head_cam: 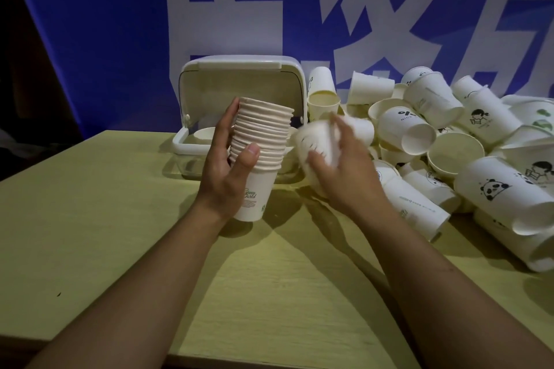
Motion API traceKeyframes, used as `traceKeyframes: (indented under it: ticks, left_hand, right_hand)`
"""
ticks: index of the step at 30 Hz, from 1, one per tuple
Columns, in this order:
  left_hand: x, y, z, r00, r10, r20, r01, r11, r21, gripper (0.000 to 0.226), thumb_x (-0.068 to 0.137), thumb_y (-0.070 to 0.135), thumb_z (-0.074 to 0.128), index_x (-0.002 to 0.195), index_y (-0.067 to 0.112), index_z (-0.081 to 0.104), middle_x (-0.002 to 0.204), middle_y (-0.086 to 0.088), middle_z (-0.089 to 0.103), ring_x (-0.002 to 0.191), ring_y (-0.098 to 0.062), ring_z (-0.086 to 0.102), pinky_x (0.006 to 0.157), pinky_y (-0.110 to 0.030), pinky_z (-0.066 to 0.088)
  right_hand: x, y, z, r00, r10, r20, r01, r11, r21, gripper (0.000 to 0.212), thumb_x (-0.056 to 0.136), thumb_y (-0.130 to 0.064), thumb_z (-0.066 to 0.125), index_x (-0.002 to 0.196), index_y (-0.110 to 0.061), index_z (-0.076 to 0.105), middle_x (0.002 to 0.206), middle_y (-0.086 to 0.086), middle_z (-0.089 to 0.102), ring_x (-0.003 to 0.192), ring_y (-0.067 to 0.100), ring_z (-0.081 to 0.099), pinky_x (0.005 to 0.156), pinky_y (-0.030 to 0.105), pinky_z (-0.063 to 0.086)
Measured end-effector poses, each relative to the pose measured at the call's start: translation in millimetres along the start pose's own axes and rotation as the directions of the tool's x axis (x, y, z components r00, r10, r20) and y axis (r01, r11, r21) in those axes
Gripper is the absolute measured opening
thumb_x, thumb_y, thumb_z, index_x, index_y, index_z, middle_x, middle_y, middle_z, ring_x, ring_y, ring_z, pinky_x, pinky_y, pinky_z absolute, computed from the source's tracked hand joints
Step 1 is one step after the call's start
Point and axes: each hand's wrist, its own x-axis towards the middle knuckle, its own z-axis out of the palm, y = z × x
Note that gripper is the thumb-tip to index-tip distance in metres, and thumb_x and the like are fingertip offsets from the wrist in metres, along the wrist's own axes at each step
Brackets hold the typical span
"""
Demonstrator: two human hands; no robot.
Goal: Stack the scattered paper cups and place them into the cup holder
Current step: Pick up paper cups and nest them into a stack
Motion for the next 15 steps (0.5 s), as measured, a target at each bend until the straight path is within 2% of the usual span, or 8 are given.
traceKeyframes:
  ticks: [1, 3, 5, 7, 9, 11, 13, 15]
  left_hand:
    - [0, 1, 0, 1.0, -0.002, 0.019, 0.002, 1.0, -0.015, 0.074, 0.084, 0.046, 0.054, 0.153, 0.034, 0.027, 0.137, 0.009, 0.057, 0.118, -0.014, 0.061, 0.096, -0.037, 0.054]
    - [-2, 3, 1, 0.996, -0.007, 0.088, 0.008, 1.0, -0.015, 0.078, 0.083, 0.047, 0.054, 0.154, 0.033, 0.027, 0.135, 0.008, 0.057, 0.115, -0.014, 0.062, 0.09, -0.031, 0.055]
    - [-5, 6, 5, 0.982, -0.012, 0.188, 0.008, 1.0, 0.02, 0.078, 0.082, 0.048, 0.054, 0.154, 0.036, 0.026, 0.135, 0.01, 0.056, 0.112, -0.01, 0.062, 0.086, -0.023, 0.053]
    - [-9, 7, 9, 0.959, -0.023, 0.282, 0.005, 0.998, 0.062, 0.077, 0.081, 0.052, 0.054, 0.152, 0.047, 0.026, 0.136, 0.017, 0.054, 0.113, -0.009, 0.061, 0.086, -0.023, 0.053]
    - [-11, 8, 14, 0.941, -0.031, 0.338, 0.002, 0.996, 0.088, 0.075, 0.08, 0.054, 0.055, 0.15, 0.052, 0.026, 0.136, 0.022, 0.053, 0.115, -0.009, 0.06, 0.088, -0.024, 0.054]
    - [-12, 8, 17, 0.934, -0.025, 0.355, -0.008, 0.996, 0.091, 0.076, 0.081, 0.053, 0.056, 0.151, 0.05, 0.027, 0.136, 0.024, 0.052, 0.118, -0.008, 0.06, 0.09, -0.022, 0.053]
    - [-13, 8, 17, 0.935, -0.023, 0.355, -0.007, 0.997, 0.081, 0.077, 0.081, 0.052, 0.056, 0.153, 0.046, 0.026, 0.138, 0.024, 0.052, 0.12, -0.008, 0.059, 0.091, -0.023, 0.053]
    - [-13, 7, 17, 0.94, -0.022, 0.34, 0.0, 0.998, 0.064, 0.079, 0.081, 0.052, 0.057, 0.153, 0.041, 0.026, 0.139, 0.018, 0.053, 0.119, -0.01, 0.06, 0.09, -0.027, 0.055]
  right_hand:
    - [1, -2, -5, 0.992, 0.008, -0.124, 0.009, 0.991, 0.134, 0.07, 0.093, -0.044, 0.058, 0.15, -0.045, 0.019, 0.136, 0.003, 0.045, 0.108, 0.016, 0.053, 0.085, 0.036, 0.053]
    - [1, -7, -13, 0.953, 0.028, -0.3, 0.088, 0.927, 0.365, 0.067, 0.092, -0.044, 0.058, 0.148, -0.047, 0.02, 0.13, -0.004, 0.046, 0.106, 0.014, 0.061, 0.081, 0.039, 0.06]
    - [-2, -13, -19, 0.913, 0.042, -0.405, 0.175, 0.857, 0.485, 0.067, 0.096, -0.037, 0.06, 0.15, -0.041, 0.021, 0.121, -0.015, 0.045, 0.098, 0.0, 0.064, 0.075, 0.029, 0.061]
    - [-4, -19, -21, 0.887, 0.037, -0.46, 0.241, 0.812, 0.531, 0.067, 0.097, -0.03, 0.06, 0.152, -0.034, 0.021, 0.122, -0.017, 0.043, 0.094, -0.016, 0.059, 0.072, 0.019, 0.057]
    - [-7, -23, -20, 0.888, 0.025, -0.459, 0.268, 0.783, 0.562, 0.067, 0.097, -0.026, 0.061, 0.151, -0.031, 0.022, 0.129, -0.005, 0.045, 0.094, -0.019, 0.057, 0.071, 0.013, 0.054]
    - [-10, -28, -19, 0.908, 0.007, -0.418, 0.262, 0.77, 0.582, 0.066, 0.096, -0.023, 0.062, 0.149, -0.031, 0.024, 0.132, 0.005, 0.046, 0.092, -0.015, 0.061, 0.068, 0.012, 0.052]
    - [-13, -31, -14, 0.937, -0.022, -0.349, 0.244, 0.756, 0.607, 0.064, 0.095, -0.024, 0.063, 0.147, -0.034, 0.027, 0.131, 0.005, 0.048, 0.09, -0.008, 0.065, 0.066, 0.014, 0.053]
    - [-16, -30, -7, 0.958, -0.045, -0.282, 0.219, 0.752, 0.622, 0.057, 0.095, -0.029, 0.063, 0.142, -0.039, 0.032, 0.128, -0.003, 0.052, 0.094, 0.0, 0.067, 0.069, 0.019, 0.055]
